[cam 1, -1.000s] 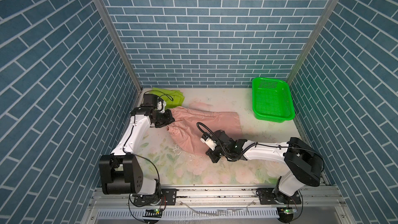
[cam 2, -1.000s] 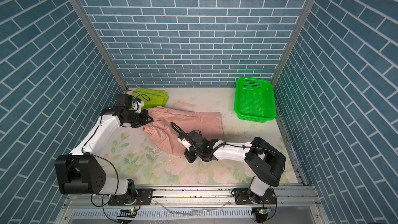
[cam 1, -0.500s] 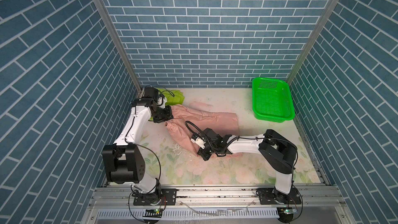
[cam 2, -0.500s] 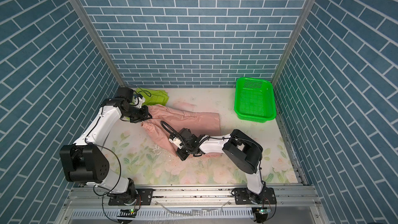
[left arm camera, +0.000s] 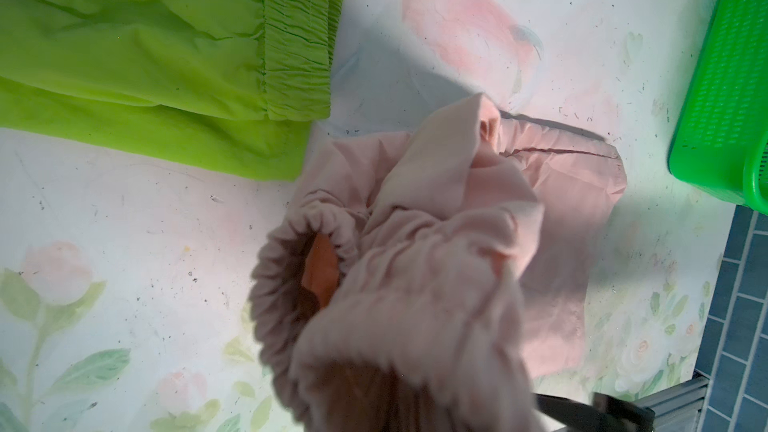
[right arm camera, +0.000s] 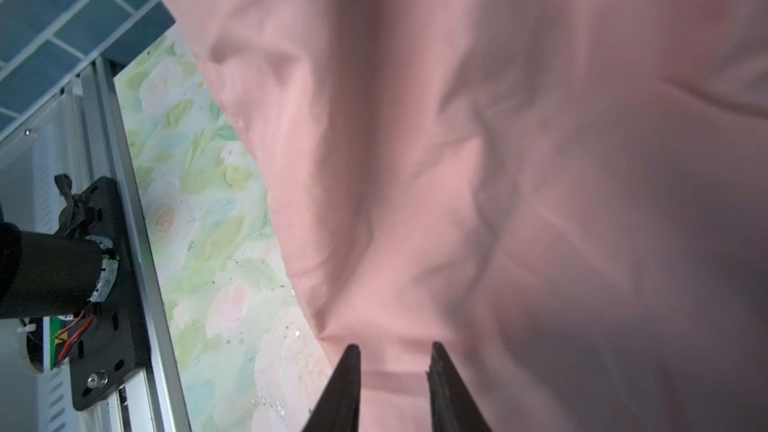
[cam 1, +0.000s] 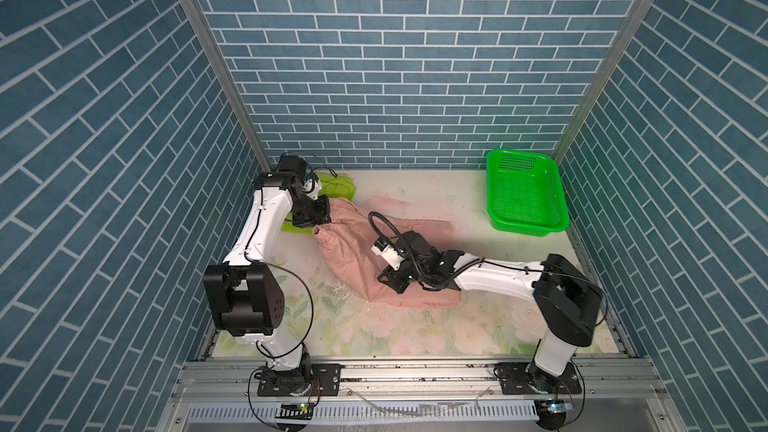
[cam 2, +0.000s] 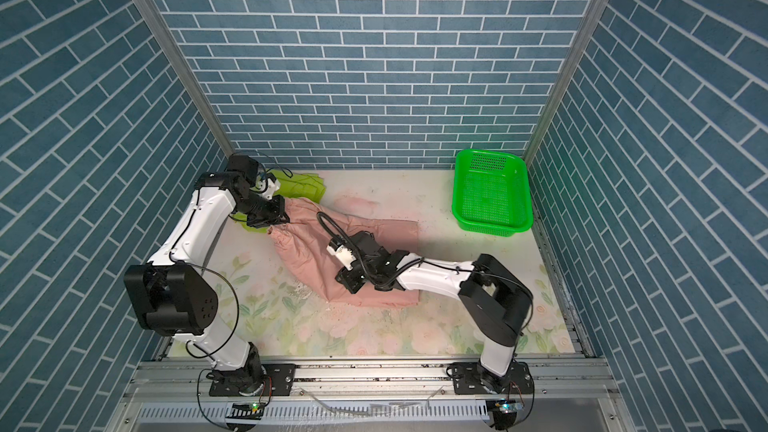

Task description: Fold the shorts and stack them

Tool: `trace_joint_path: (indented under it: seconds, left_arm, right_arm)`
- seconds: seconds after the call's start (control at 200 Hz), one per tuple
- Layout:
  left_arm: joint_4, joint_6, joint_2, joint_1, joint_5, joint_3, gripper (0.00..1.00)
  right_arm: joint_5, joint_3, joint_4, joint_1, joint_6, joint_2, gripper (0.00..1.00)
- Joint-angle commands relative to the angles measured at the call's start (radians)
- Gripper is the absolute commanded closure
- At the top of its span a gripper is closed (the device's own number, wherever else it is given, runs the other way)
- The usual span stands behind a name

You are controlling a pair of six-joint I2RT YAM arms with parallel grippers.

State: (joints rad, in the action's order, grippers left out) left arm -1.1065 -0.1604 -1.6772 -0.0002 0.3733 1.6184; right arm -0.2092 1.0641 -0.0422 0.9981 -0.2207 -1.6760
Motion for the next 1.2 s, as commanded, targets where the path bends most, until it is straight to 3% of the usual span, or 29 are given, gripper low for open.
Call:
trace_joint_path:
  seconds: [0.0,0.105,0.185,0.3,0.445,0.565,0.995,1.195]
  left_arm:
    - [-0.044,-0.013,0.006,-0.028,-0.004,0.043,1.0]
    - [-0.019,-0.058,0.01,-0.07,0.056,0.018,1.0]
    - [-0.012,-0.081,0.021,-0.105,0.076,-0.007,1.0]
    - [-0.002,-0.093,0.055,-0.13,0.052,-0.038,1.0]
    - [-0.038,-0.071,0.064,-0.13,-0.003,-0.017,1.0]
    - [-0.053,-0.056,0.066,-0.13,-0.015,0.0,1.0]
    - [-0.087,-0.016,0.079,-0.096,-0.073,0.038,1.0]
    - [-0.073,-0.012,0.098,-0.096,-0.047,0.014,1.0]
  right_arm:
    - [0.093,-0.111,-0.074,-0.045,-0.058,0.101,0.64]
    - [0.083,-0.232,-0.032,-0.081,-0.122,0.173,0.61]
    - [0.057,-0.236,0.008,-0.088,-0.124,0.166,0.62]
    - [0.052,-0.12,0.041,-0.11,-0.078,0.072,0.75]
    - [-0.056,0.061,0.117,-0.177,-0.065,-0.11,0.93]
    - [-0.121,0.218,0.118,-0.207,-0.082,-0.277,0.99]
    - [-0.236,0.396,0.13,-0.213,-0.129,-0.456,1.0]
    - [-0.176,0.542,0.093,-0.214,-0.123,-0.585,1.0]
